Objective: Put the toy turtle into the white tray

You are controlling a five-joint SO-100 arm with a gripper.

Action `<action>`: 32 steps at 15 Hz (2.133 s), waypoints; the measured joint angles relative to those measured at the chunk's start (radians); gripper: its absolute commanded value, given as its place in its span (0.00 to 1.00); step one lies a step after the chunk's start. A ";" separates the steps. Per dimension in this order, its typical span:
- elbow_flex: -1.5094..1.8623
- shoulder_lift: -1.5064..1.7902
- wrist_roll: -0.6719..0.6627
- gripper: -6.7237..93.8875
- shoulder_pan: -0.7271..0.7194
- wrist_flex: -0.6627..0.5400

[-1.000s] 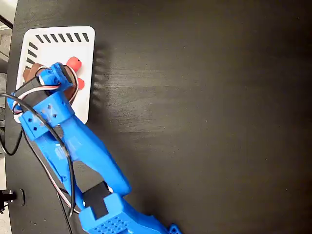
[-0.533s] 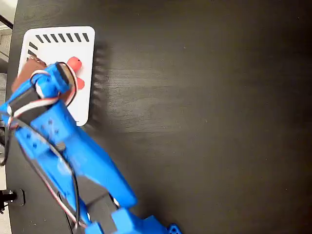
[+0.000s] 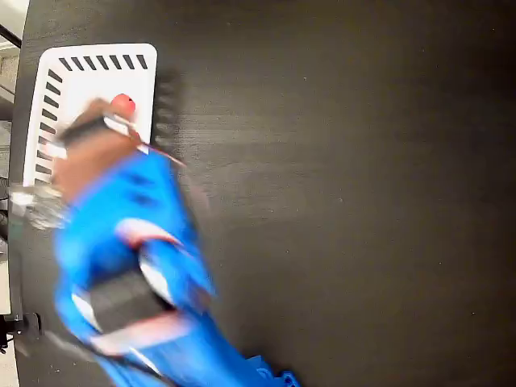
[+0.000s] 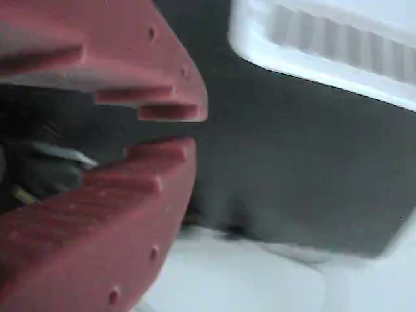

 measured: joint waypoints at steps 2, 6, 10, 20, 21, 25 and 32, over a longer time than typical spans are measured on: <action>0.135 0.195 0.031 0.06 0.087 0.038; 0.588 0.563 0.011 0.06 0.284 0.005; 1.134 0.902 0.014 0.06 0.330 -0.179; 1.540 1.486 0.078 0.06 0.235 0.043; 1.562 1.517 0.087 0.06 0.241 0.064; 1.589 1.531 0.081 0.06 0.242 0.109; 1.621 1.531 0.084 0.06 0.249 0.127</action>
